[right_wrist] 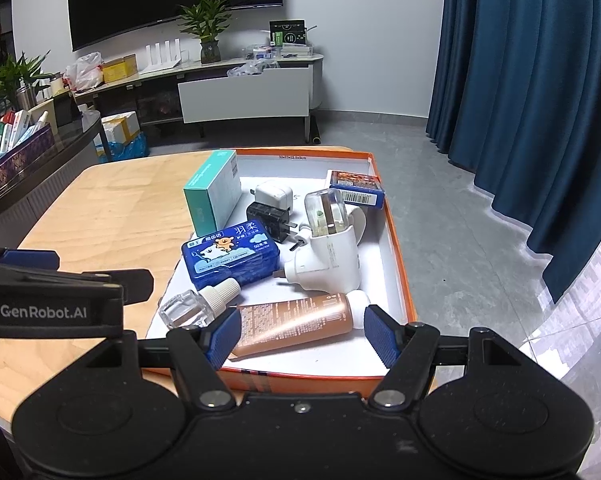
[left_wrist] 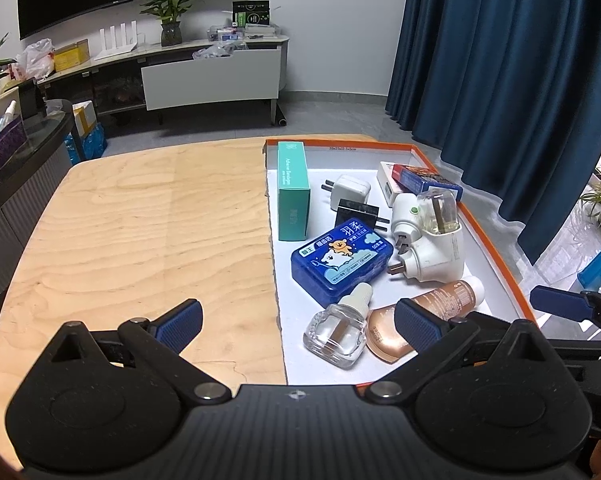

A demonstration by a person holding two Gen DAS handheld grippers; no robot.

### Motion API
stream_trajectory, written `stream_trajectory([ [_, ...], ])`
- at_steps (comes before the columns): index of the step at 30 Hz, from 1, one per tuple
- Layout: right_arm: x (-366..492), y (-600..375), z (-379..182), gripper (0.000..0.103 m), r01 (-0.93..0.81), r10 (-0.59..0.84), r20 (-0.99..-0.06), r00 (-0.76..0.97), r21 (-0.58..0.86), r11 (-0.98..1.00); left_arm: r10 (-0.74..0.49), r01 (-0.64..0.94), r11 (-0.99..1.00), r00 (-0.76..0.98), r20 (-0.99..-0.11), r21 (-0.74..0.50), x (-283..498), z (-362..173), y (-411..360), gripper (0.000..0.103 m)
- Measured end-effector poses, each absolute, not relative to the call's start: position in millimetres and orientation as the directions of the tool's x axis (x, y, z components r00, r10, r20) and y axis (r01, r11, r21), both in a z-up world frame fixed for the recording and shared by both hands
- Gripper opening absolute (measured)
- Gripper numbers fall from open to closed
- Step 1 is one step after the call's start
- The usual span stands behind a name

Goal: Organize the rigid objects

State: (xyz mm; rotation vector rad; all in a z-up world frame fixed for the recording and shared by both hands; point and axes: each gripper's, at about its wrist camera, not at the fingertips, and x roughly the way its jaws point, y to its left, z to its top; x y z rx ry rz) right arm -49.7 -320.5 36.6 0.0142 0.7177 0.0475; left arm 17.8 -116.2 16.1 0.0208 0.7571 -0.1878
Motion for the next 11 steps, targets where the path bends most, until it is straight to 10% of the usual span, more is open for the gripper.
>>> stream_trajectory([
  [11, -48.7, -318.8, 35.1, 0.081, -0.042, 0.048, -0.661, 0.749, 0.024, 0.999, -0.19, 0.191, 0.979, 0.694, -0.694, -0.078, 18.9, 14.4, -113.8, 0.103],
])
